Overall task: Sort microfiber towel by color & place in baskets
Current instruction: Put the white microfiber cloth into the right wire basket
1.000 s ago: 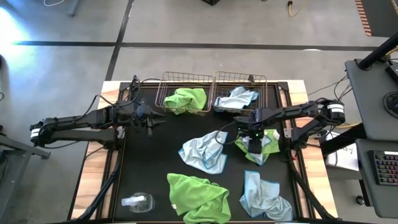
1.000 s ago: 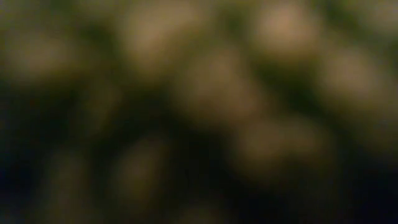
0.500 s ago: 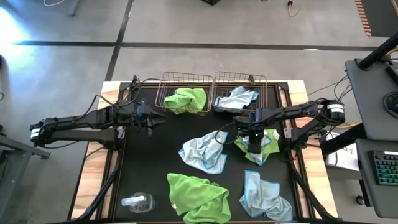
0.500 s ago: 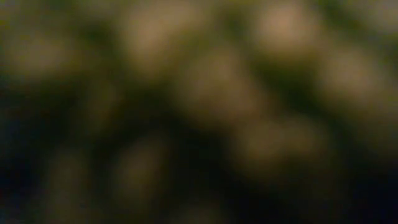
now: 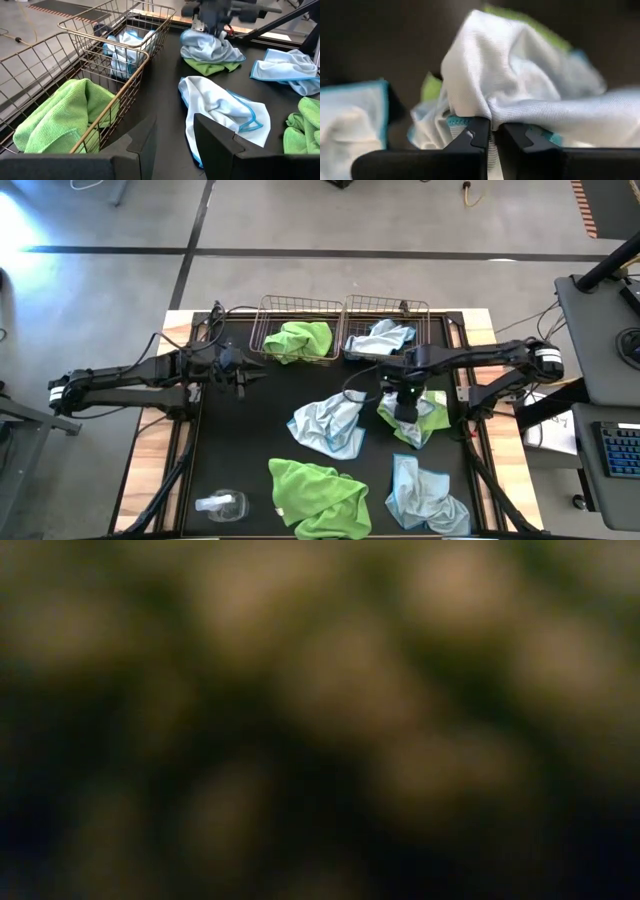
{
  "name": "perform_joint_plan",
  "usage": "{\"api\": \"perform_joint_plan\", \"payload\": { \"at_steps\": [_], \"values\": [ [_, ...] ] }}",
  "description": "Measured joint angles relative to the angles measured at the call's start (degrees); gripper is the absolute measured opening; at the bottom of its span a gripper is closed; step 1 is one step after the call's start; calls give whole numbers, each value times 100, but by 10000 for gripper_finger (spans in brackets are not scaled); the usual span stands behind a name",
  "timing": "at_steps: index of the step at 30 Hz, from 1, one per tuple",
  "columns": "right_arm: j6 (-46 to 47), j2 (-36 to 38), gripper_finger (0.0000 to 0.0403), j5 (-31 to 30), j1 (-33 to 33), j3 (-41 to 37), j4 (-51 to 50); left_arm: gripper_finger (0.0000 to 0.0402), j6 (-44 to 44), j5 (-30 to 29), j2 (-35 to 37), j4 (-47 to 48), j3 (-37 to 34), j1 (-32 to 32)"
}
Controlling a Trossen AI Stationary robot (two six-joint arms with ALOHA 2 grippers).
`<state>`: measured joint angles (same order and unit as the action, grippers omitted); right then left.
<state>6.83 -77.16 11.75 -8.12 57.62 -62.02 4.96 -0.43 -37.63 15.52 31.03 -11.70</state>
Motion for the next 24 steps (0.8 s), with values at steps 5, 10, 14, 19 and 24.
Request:
{"api": "perform_joint_plan", "payload": {
  "at_steps": [5, 10, 14, 19, 24],
  "values": [
    [9, 433, 13, -498, 0, 623, -9, 113, 1, 0, 0, -5, 0, -2],
    [6, 856, 13, -1096, 0, 1156, 28, 113, 0, -1, 7, -5, 0, -1],
    [4, 1183, 13, -1543, 0, 1348, 224, 113, -1, -2, 11, -5, 0, 0],
    [3, 1547, 13, -2033, 0, 1363, 754, 113, 0, -40, 11, -7, 0, -2],
    [19, 1729, 13, -2898, 0, 1362, 1349, 113, -94, -52, 11, -10, 0, -2]
  ]
}}
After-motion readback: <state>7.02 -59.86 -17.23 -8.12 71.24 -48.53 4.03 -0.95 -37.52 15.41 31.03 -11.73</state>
